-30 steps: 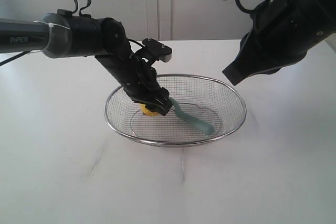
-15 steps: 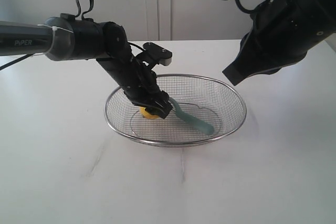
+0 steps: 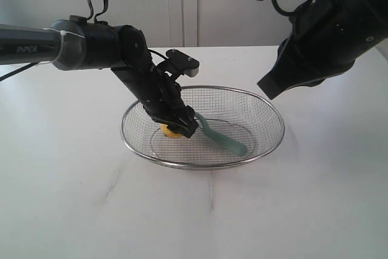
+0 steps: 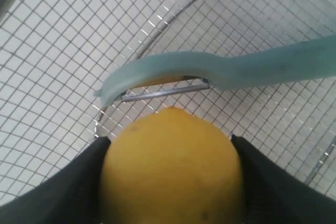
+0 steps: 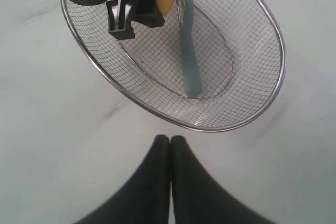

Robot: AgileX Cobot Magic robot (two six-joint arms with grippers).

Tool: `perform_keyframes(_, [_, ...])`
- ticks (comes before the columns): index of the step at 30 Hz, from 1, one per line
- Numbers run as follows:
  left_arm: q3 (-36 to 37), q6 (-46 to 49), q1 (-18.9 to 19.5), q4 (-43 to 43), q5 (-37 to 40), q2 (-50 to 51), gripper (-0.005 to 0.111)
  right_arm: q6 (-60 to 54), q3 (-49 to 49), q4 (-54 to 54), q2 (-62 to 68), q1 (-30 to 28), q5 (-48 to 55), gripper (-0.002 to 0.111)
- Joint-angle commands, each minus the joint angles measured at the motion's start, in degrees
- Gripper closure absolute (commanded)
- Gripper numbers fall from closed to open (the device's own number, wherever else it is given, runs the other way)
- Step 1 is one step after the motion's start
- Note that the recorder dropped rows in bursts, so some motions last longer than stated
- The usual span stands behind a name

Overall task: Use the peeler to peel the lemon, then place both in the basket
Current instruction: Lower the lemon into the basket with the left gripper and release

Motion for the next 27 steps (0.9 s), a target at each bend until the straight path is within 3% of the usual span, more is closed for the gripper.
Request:
perform_keyframes(1, [-0.4,0.5,-0.2,-1.0,0.9,-0.1,0.107,0.3,-0.2,0.2,-0.4,-0.1,0.2,0.108])
perform_keyframes(14, [0.9,1.2,-0.2,-1.0,0.7,0.0,0.105,0.3,-0.2,0.2,-0.4,-0.1,0.4,0.108])
perform_keyframes(20, [0.9,1.9,-0.2,-1.1,0.8,1.5,0.067,0.3,-0.2,0.2,-0.4,-0.1,0.5,0.108])
perform_keyframes(24, [0.8,1.7,-0.2,-1.7,0.3,1.1,0.030,0.3,-0.2,0.2,-0.4,-0.1,0.6,0.108])
perform_keyframes(27, [0.8,1.7,-0.2,-2.2,-0.2,0.0,0.025,0.3,-0.2,0.2,-0.4,-0.1,0.7,0.108])
